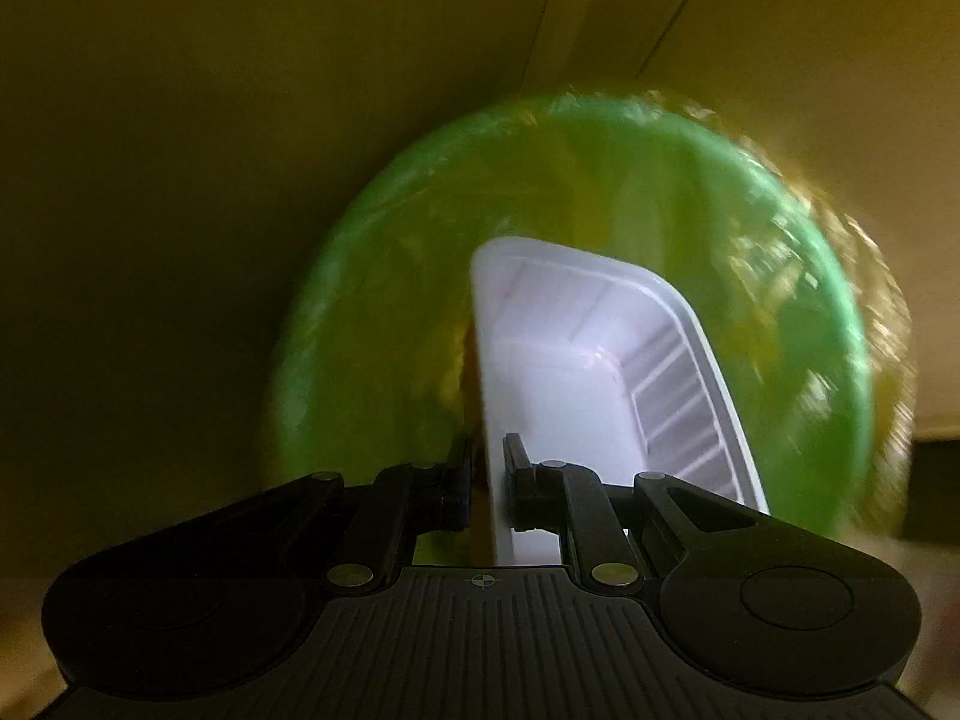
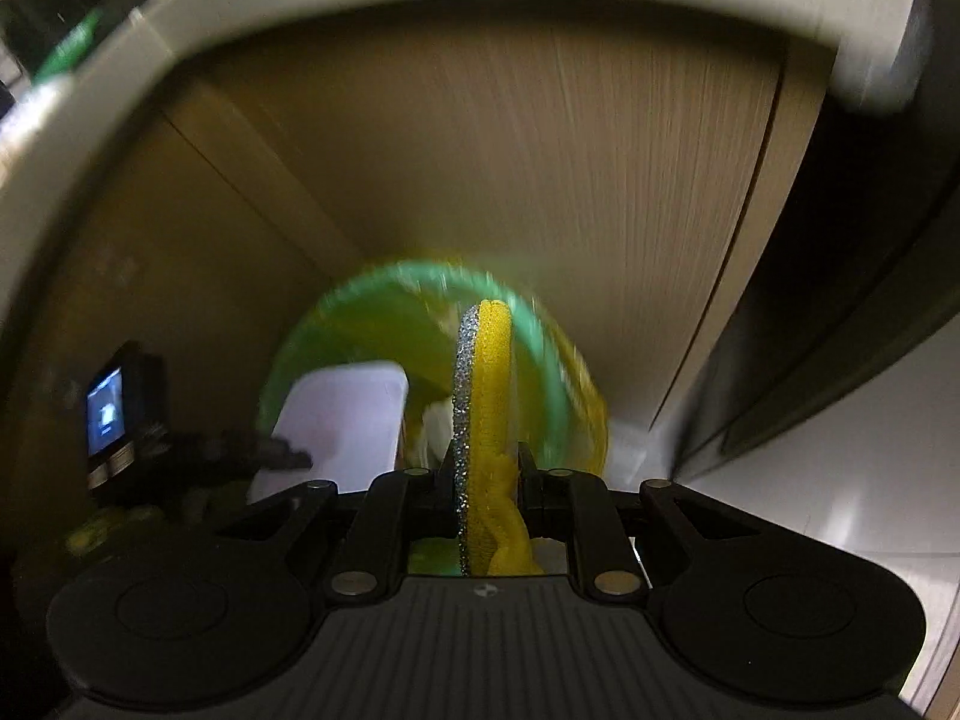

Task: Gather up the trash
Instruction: 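Open both tools to drop the tray and scrubber pad into the bin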

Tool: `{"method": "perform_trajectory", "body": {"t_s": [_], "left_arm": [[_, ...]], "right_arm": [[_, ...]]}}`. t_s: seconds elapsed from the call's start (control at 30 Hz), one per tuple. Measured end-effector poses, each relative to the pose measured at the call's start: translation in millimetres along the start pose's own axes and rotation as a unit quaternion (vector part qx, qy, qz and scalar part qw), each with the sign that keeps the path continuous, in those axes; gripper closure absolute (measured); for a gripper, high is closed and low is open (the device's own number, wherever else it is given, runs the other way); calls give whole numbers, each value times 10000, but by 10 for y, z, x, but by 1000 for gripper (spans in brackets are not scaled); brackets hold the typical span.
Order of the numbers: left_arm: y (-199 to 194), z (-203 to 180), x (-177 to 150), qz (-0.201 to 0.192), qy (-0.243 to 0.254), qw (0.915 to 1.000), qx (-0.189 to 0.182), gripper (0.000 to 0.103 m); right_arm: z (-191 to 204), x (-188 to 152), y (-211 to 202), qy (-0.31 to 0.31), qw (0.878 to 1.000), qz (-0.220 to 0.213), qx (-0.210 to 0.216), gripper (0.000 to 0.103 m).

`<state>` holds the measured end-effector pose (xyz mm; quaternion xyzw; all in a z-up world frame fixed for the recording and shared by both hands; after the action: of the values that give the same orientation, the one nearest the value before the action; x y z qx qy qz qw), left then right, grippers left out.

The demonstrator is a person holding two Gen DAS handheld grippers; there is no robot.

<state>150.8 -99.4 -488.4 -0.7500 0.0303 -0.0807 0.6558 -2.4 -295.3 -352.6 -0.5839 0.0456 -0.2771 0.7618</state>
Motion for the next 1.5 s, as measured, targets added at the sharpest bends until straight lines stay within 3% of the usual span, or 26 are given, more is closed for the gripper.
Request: {"method": "perform_trajectory", "body": {"t_s": [0.07, 0.17, 0.27, 0.4, 0.6, 0.63, 0.7, 0.77, 0.9, 1.13, 1.23, 1.3, 1.43, 1.5], "left_arm": [[319, -34, 118, -137, 233, 9996, -13, 83], [751, -67, 209, 258, 330, 9989, -215, 80], [734, -35, 250, 290, 215, 9983, -448, 80], [291, 129, 159, 254, -94, 9963, -810, 80], [-451, 116, -210, 146, -116, 9933, -1142, 80], [-545, 119, -275, 130, -118, 9928, -1182, 80], [-716, 153, -375, 82, -71, 9927, -1205, 80], [-907, 200, -425, -34, 36, 9929, -1185, 80], [-1305, 213, -420, -313, 184, 9921, -1201, 80], [-2239, 93, -258, -1070, 250, 9816, -1564, 80], [-2716, 115, -202, -1509, 207, 9742, -1667, 80], [-2952, 153, -184, -1781, 179, 9708, -1600, 80], [-3031, 182, -261, -1902, 162, 9689, -1573, 80], [-2826, 187, -358, -1744, 117, 9711, -1623, 80]], "right_arm": [[-26, -9, 180, -19, 10000, 72, -57, 89], [-25, 8, 447, -123, 9994, 256, -180, 89], [114, 98, 597, -332, 9986, 382, -172, 89], [353, 253, 839, -478, 9968, 601, 202, 89], [826, 591, 1427, -539, 9910, 804, 929, 88], [882, 642, 1517, -535, 9907, 875, 895, 85], [950, 691, 1606, -539, 9904, 1005, 778, 67], [978, 699, 1554, -537, 9909, 1013, 705, 59], [926, 669, 1233, -499, 9923, 898, 698, 56], [873, 680, 426, -863, 9952, 443, -78, 55], [968, 737, 76, -1004, 9949, 57, -47, 38], [1011, 797, -31, -1090, 9938, -207, -71, 33], [1010, 825, 333, -1272, 9916, -197, -112, 33], [1009, 715, 798, -1404, 9894, 198, -313, 39]]}}
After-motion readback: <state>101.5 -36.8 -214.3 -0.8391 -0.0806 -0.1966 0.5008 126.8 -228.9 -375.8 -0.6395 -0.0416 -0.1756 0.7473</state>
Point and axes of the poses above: each gripper's, at about its wrist camera, not at the fingertips, and y roughly the way its jaws point, z to its left, x to its top, the point moved 6 cm from there along y, roughly the way its jaws point, and after that the axes turned 7 degrees about z, right-handed, at the moved point
